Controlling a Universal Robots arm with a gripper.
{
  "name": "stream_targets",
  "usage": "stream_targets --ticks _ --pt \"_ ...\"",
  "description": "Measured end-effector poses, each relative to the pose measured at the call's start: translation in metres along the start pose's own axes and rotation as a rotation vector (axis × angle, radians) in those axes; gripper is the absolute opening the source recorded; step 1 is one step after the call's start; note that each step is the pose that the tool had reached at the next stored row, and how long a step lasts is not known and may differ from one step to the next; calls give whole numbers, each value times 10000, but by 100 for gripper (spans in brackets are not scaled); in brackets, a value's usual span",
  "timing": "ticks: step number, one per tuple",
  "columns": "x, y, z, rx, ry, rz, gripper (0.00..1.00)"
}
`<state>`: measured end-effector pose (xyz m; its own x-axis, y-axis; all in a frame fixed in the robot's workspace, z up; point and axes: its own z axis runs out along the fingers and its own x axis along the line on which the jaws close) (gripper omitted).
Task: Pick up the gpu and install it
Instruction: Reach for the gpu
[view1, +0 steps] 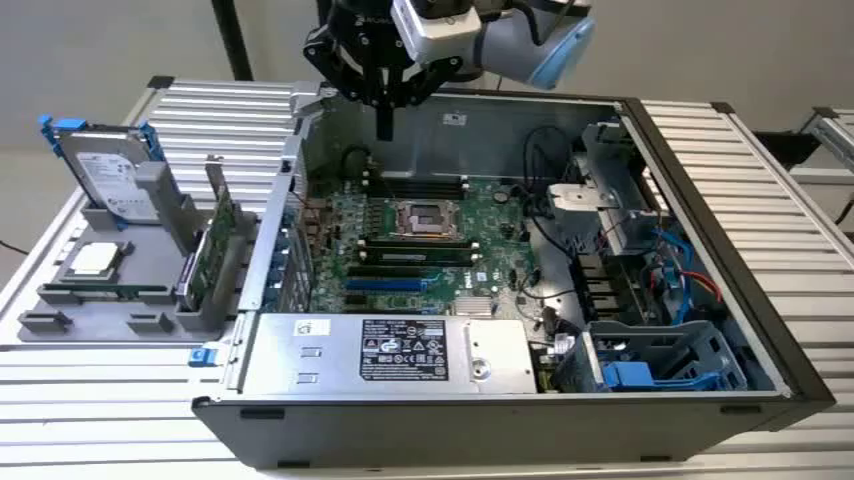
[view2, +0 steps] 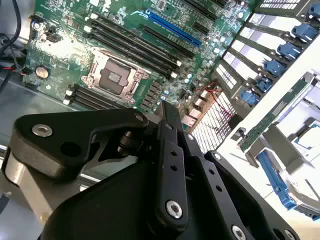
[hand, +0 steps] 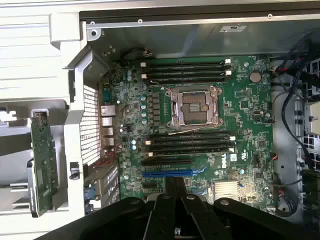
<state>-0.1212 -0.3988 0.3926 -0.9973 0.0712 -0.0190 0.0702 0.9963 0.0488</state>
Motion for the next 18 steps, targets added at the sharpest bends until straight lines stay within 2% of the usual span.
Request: stream_targets --ticks 14,18 --pt "0 0 0 1 0 -1 0" --pt "19 -1 -1 1 1 0 0"
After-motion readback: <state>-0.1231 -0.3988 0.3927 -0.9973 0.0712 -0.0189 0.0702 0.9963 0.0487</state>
